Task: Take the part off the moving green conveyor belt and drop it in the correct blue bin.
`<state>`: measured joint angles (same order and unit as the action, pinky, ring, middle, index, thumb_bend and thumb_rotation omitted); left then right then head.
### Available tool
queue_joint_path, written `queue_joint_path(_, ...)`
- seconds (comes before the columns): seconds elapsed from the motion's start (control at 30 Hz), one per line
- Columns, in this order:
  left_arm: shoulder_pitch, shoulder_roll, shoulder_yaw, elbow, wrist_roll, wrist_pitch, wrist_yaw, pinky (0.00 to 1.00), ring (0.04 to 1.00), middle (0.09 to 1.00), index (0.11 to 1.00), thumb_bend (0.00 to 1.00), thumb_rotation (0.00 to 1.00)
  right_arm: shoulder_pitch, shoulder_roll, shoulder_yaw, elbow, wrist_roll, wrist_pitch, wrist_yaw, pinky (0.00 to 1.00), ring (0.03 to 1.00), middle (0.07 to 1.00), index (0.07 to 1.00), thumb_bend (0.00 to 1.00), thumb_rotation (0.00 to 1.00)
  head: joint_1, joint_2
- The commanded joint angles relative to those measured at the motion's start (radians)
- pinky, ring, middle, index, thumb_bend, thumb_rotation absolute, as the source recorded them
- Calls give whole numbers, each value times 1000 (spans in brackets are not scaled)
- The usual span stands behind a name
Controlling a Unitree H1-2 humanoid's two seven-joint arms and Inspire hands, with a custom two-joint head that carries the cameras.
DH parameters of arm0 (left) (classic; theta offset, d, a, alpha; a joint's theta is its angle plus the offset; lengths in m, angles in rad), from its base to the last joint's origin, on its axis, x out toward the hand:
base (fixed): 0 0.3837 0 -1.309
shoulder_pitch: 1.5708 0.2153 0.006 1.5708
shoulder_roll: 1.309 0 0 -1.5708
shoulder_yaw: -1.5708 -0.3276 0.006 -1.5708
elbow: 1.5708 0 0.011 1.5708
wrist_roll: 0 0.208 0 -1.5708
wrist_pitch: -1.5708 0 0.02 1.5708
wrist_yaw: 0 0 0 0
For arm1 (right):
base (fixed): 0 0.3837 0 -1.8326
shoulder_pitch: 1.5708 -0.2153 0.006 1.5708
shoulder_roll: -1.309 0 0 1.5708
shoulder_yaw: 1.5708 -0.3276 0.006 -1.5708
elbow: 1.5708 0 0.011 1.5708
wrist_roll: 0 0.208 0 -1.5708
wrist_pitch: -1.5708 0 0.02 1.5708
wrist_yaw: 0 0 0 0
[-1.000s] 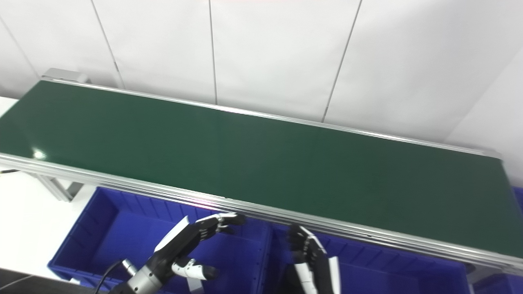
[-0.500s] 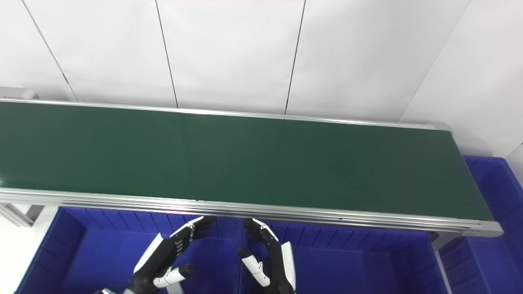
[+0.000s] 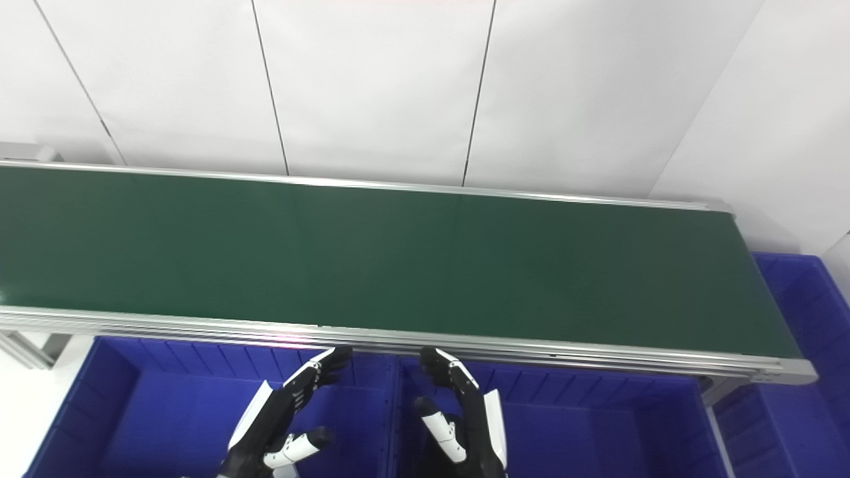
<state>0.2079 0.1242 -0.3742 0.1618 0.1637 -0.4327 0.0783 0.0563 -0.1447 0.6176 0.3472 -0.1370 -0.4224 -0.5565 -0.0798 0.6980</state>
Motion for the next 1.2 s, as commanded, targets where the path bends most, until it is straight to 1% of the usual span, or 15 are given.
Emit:
queue_joint_path(0.0,-14,-11,-8,-14,17,-37,41,835,882,890,863,906,814,-6,-12,-5,-31,-10,-48,9,718,738,748,760,700,946,29,-1)
queue_joint_path(0.07,-14,-15,-14,-13,25,-37,54,835,884,891,864,906,814,-4,-18,-9,-33,-8,-48,19,724,740,751,764,693,956,34,-1)
queue_joint_path(0.1,-15,-17,-18,-11,26,-37,57,835,884,892,865,906,814,-3,-17,-15,-33,0,-48,24,724,741,751,764,694,957,65,0)
queue_joint_path(0.17,-16,-21,-23,-8,27,-37,60,842,892,898,871,911,812,2,-13,-30,-35,17,-48,40,710,740,748,761,728,944,76,0)
queue_joint_path(0.43,-22,-27,-36,3,30,-37,77,852,894,901,870,932,826,24,-6,-84,-52,39,-48,113,720,744,752,764,746,930,95,-7)
queue_joint_path(0.57,-20,-18,-34,1,30,-37,78,855,895,900,871,946,829,26,6,-94,-48,34,-48,128,715,740,753,767,731,920,48,-13)
queue_joint_path(0.63,-18,-8,-33,-4,33,-37,85,847,889,896,870,939,838,23,8,-80,-42,1,-48,98,709,733,749,765,723,924,2,-21)
queue_joint_path(0.67,-15,0,-31,-7,20,-37,81,845,888,895,869,937,840,21,13,-72,-40,-12,-48,86,706,731,748,765,721,925,-63,-29)
queue_joint_path(0.7,-14,6,-30,-9,11,-37,77,849,890,896,871,926,835,19,16,-65,-38,-20,-48,77,706,732,748,764,719,924,-63,-29)
queue_joint_path(0.73,-12,15,-25,-13,-4,-37,69,852,892,897,872,920,833,14,20,-53,-31,-35,-48,60,706,732,748,763,718,923,-136,-36)
queue_joint_path(0.8,-1,28,-8,-21,-56,-37,33,877,905,906,877,921,819,3,31,-27,-15,-62,-48,25,700,731,744,758,719,928,-200,-45)
queue_joint_path(0.83,3,32,-1,-24,-80,-37,16,889,910,910,881,920,810,-2,35,-16,-8,-70,-48,10,699,731,744,756,724,926,-200,-45)
queue_joint_path(0.87,8,41,7,-30,-98,-37,1,902,916,914,884,920,800,-10,48,-3,6,-82,-48,-13,698,731,744,754,730,924,-265,-56)
queue_joint_path(1.03,21,61,47,-60,-136,-37,-62,917,928,933,902,893,835,-30,93,32,51,-98,-48,-64,712,740,748,753,787,931,-310,-58)
queue_joint_path(1.17,30,51,71,-73,-150,-37,-98,920,923,927,896,901,826,-30,95,38,47,-102,-48,-72,723,749,755,761,796,947,-260,-41)
